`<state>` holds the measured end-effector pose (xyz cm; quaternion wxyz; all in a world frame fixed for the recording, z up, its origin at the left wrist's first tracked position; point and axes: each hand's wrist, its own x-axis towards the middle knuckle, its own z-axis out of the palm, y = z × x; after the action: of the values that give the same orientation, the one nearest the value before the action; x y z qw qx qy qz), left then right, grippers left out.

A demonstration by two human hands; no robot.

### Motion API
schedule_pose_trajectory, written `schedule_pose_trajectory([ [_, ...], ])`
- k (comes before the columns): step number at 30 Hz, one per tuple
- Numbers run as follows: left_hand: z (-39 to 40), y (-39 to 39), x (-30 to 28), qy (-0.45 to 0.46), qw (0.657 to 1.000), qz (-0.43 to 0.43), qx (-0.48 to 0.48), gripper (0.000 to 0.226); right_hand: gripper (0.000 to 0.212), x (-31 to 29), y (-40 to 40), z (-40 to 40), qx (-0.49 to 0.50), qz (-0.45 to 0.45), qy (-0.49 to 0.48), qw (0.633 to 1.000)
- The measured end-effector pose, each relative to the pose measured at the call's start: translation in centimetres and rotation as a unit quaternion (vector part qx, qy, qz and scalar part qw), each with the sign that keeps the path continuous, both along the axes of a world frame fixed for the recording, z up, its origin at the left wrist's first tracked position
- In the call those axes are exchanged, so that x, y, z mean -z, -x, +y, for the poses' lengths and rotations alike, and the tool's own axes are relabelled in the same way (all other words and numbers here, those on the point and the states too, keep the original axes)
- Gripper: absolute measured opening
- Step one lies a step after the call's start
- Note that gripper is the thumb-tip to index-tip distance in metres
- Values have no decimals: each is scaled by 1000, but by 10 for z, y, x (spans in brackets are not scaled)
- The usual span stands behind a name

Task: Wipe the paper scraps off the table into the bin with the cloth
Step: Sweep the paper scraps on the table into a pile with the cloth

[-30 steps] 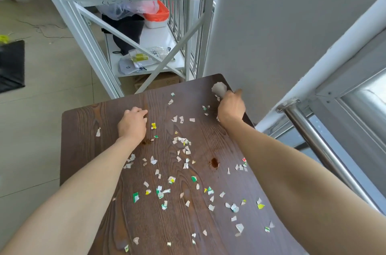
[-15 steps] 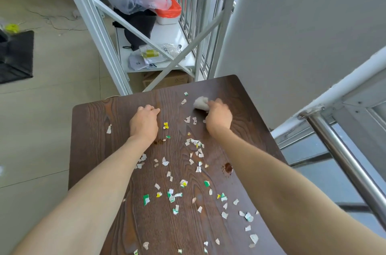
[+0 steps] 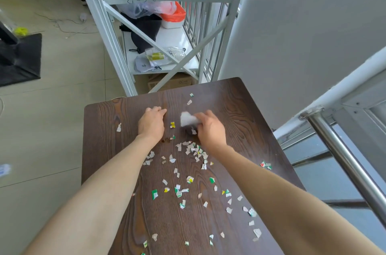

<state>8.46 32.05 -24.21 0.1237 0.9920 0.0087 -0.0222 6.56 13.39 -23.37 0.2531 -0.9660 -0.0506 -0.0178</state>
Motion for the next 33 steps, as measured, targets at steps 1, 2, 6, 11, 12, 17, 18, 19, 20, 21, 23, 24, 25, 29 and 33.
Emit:
schedule_pose_trajectory([
  [1,1,-1,0,1,1000,-3,-1,47,32,-3,-11,0,32,-4,-7,999],
  [2,1,-2,0,-2,1000,-5,-1,47,31,-7,-23,0,58,-1,-14,998],
  [6,-4,-6,1,-29,999,-14,-9,47,28,-13,-78,7,117,39,0,992],
  [11,-1,-7,7,-35,999,-31,-3,47,30,-4,-119,21,150,78,33,985],
  [12,2,-7,9,-30,999,-36,1,48,32,-1,-121,23,136,92,47,985],
  [17,9,-12,6,-8,999,-40,13,49,40,9,-99,34,24,84,94,992],
  [18,9,-13,4,-8,999,-33,10,49,42,10,-89,35,3,75,98,992],
  [19,9,-14,2,-6,1000,-26,6,50,44,12,-77,36,-17,67,100,993],
  [20,9,-14,0,-2,1000,-19,3,50,44,13,-64,38,-32,60,99,993],
  [21,11,-16,-2,3,1000,-12,3,50,45,13,-52,39,-46,56,96,993],
  [23,15,-17,-5,16,1000,-2,7,51,45,14,-28,41,-81,54,97,991],
  [24,16,-17,-6,20,1000,4,9,52,44,13,-17,41,-100,54,100,989],
  [25,17,-16,-7,22,1000,9,12,53,43,13,-6,41,-116,51,100,987],
  [29,19,-9,-10,33,999,31,12,58,40,10,31,36,-171,43,93,980],
  [33,33,-4,-10,131,989,75,3,55,41,7,52,32,-209,78,77,972],
])
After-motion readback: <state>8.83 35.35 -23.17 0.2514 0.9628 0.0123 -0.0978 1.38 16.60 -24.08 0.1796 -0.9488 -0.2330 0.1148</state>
